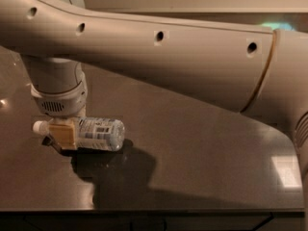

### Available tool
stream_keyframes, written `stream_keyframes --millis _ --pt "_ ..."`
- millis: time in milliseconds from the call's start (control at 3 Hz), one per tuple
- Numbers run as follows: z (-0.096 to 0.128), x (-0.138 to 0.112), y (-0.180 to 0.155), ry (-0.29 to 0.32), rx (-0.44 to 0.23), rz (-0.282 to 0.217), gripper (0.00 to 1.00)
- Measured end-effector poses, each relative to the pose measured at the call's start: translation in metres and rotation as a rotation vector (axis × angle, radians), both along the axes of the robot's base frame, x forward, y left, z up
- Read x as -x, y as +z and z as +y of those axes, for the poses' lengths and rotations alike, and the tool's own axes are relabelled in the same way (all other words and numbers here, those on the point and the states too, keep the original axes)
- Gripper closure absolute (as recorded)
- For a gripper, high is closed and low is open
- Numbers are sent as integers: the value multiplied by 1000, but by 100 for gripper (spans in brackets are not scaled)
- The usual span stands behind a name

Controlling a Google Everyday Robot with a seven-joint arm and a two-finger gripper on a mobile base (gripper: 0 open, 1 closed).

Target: Place blue plastic bottle upright

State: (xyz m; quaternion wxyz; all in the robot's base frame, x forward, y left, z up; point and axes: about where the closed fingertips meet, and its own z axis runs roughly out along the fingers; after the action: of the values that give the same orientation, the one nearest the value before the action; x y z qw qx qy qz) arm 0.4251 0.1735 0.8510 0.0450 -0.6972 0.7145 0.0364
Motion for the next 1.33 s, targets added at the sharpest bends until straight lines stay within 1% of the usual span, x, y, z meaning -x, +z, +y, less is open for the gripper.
stream_keyframes --millis 333,667,1000,1333 --pt "-2 -15 23 14 -84 3 85" --pt "-10 -39 54 38 -226 -6 100" --pt "-19 -58 78 63 -412 -5 100" --pt "-26 -67 97 75 -628 3 100"
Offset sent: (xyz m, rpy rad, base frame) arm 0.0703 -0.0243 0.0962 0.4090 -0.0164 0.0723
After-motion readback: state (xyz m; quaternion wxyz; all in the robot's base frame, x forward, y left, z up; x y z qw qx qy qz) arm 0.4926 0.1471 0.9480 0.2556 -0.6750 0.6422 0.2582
